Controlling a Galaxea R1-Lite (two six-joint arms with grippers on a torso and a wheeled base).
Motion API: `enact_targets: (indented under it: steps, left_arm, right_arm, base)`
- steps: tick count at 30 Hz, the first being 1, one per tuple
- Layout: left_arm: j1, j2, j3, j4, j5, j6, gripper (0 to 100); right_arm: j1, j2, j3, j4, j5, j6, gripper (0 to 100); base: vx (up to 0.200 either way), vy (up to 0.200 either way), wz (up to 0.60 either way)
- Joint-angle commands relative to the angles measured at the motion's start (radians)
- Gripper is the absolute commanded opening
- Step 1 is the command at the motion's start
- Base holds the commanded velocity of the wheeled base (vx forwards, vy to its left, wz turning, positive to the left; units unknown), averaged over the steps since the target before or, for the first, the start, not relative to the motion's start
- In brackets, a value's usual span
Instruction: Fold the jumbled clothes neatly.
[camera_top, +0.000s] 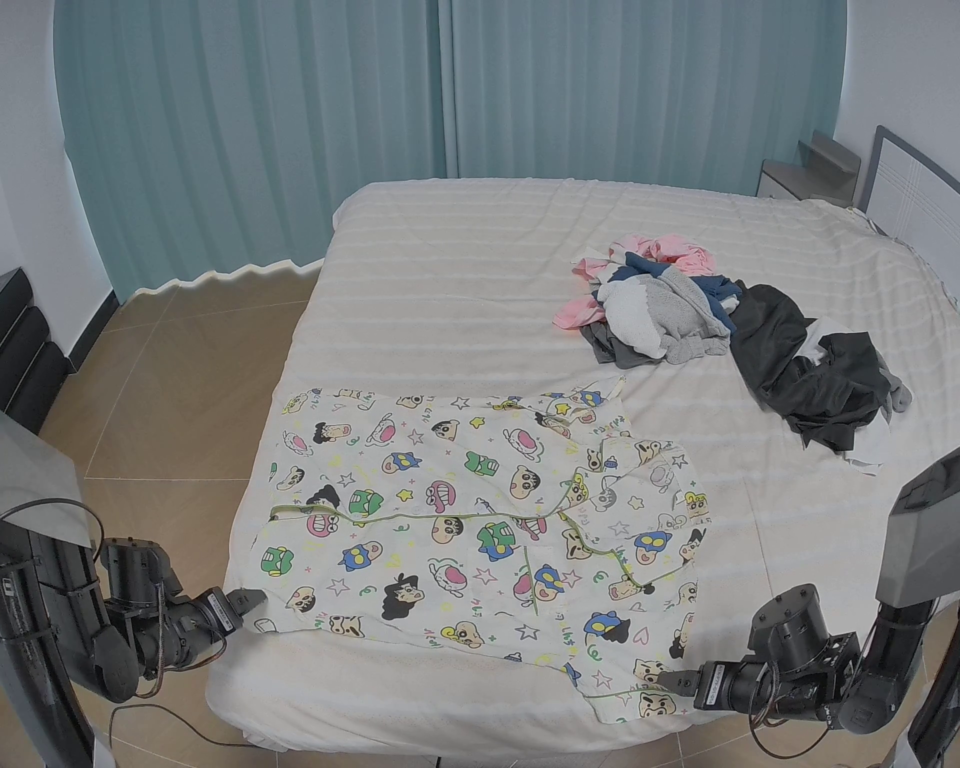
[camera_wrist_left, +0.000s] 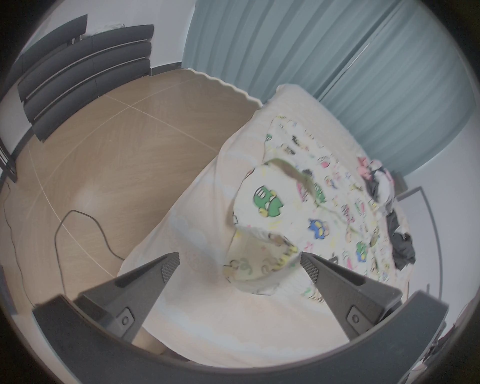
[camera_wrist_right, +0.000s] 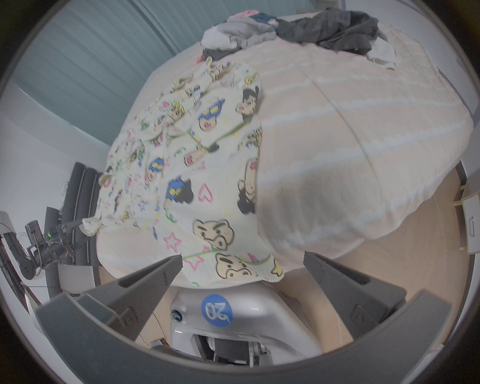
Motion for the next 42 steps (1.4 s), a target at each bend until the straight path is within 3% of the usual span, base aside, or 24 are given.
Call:
enact_targets:
  steps: [1, 4, 9, 17, 21, 30, 37, 42]
  left_arm:
    - [0.012, -0.154, 0.027, -0.066, 0.000, -0.094, 100]
    - [0.013, -0.214, 0.021, -0.080, -0.006, -0.180, 100]
    - [0.007, -0.251, 0.025, -0.079, -0.014, -0.184, 100]
    - [0.010, -0.253, 0.032, -0.080, -0.060, -0.187, 100]
    - [0.010, -0.242, 0.039, -0.082, -0.080, -0.189, 100]
    - [0.015, -0.239, 0.071, -0.082, -0.092, -0.204, 100]
    - [0.019, -0.239, 0.073, -0.082, -0.091, -0.241, 100]
    - [0.019, -0.222, 0.073, -0.082, -0.089, -0.247, 100]
  right_arm:
    - [0.003, -0.178, 0.014, -0.017, -0.017, 0.007, 100]
    - [-0.001, -0.207, 0.006, -0.019, -0.018, 0.007, 100]
    - [-0.055, -0.250, -0.127, -0.017, -0.015, 0.010, 100]
    - [-0.052, -0.215, -0.311, 0.021, 0.003, 0.017, 100]
    - [-0.061, -0.169, -0.478, 0.121, 0.006, 0.052, 100]
    - [-0.083, 0.009, -0.872, 0.452, 0.028, 0.224, 100]
    - [-0.075, 0.172, -1.164, 0.715, 0.049, 0.362, 100]
    - [-0.084, 0.257, -1.244, 0.761, 0.049, 0.372, 100]
  base:
    - [0.000, 0.000, 0.00]
    - [0.000, 0.000, 0.00]
    - [0.000, 0.000, 0.00]
    - [0.200, 0.000, 0.00]
    - [0.200, 0.000, 0.00]
    - [0.200, 0.000, 0.00]
    - [0.000, 0.000, 0.00]
    - [0.000, 0.000, 0.00]
